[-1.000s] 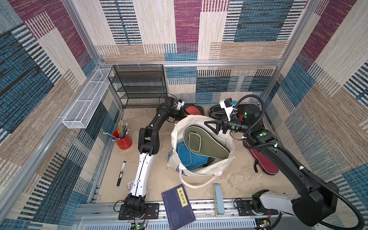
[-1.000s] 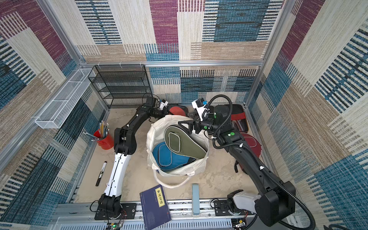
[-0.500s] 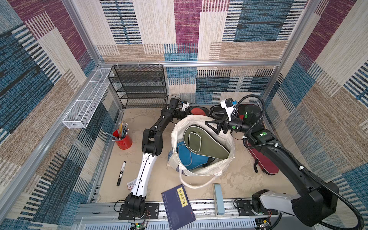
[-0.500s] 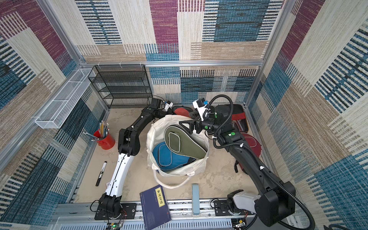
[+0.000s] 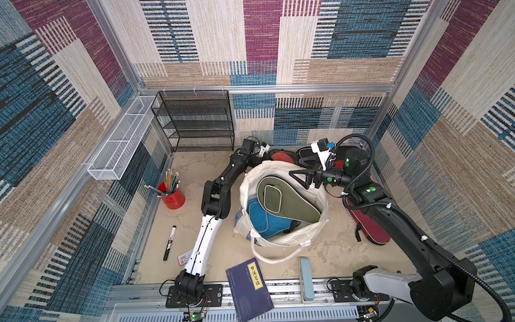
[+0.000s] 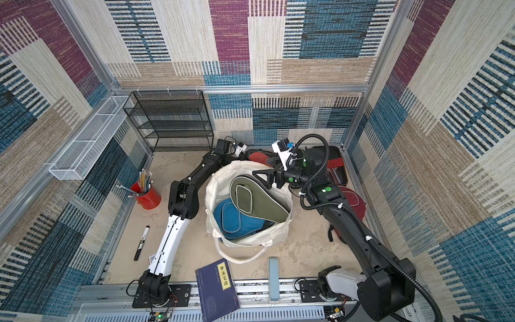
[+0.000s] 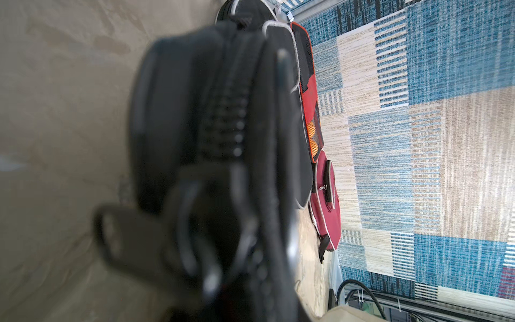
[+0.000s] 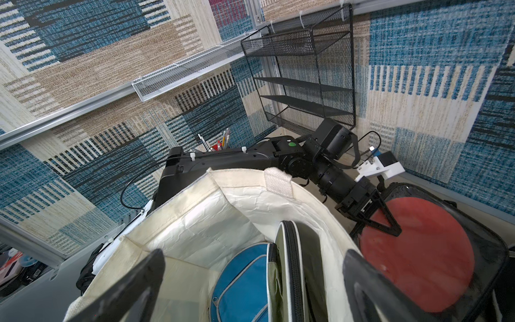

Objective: Remove the ping pong set from the canvas bag
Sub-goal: Place the ping pong set at the center of the board.

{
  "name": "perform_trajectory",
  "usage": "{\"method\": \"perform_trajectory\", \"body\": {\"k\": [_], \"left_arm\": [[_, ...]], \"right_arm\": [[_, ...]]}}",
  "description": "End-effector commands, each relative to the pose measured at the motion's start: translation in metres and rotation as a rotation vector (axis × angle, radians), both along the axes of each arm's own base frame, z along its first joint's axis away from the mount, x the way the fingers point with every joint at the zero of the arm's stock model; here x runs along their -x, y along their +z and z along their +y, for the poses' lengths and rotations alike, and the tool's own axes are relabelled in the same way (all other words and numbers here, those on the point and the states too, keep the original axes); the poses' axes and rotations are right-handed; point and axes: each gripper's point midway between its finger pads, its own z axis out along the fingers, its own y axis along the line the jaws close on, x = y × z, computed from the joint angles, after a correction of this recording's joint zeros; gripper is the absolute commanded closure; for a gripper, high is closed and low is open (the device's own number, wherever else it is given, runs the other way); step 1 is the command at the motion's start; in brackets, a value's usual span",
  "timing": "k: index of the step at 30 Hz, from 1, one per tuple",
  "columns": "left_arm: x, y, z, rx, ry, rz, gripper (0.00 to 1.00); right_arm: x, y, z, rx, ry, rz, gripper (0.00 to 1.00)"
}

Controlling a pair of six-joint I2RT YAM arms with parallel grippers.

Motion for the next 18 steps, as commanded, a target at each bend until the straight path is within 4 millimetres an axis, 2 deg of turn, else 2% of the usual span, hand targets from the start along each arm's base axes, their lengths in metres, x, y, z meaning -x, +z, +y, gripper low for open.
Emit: {"method": "perform_trajectory", "body": {"k": [1, 6, 8, 10, 12, 14, 18], "left_arm": [[-0.019, -0.013, 0.001, -0.074, 0.039, -0.142, 1.00], [-0.018, -0.010, 0.002, -0.084, 0.044, -0.143, 1.00], [-0.018, -0.009, 0.006, -0.105, 0.051, -0.151, 0.85], [-0.020, -0.004, 0.014, -0.144, 0.070, -0.169, 0.64], [-0.023, 0.004, 0.024, -0.182, 0.090, -0.189, 0.49], [-0.025, 0.015, 0.037, -0.232, 0.113, -0.215, 0.33], [-0.028, 0.047, 0.064, -0.360, 0.158, -0.297, 0.08]], "right_arm": [[0.003, 0.004, 0.000, -0.008, 0.014, -0.026, 0.01], [0.005, 0.005, -0.003, -0.006, 0.009, -0.030, 0.01], [0.006, 0.006, -0.004, -0.005, 0.008, -0.034, 0.01], [0.007, 0.007, -0.005, -0.007, 0.008, -0.038, 0.01], [0.008, 0.008, -0.005, -0.009, 0.007, -0.039, 0.01], [0.009, 0.009, -0.006, -0.010, 0.009, -0.041, 0.01], [0.012, 0.012, -0.006, -0.011, 0.014, -0.048, 0.01]]}}
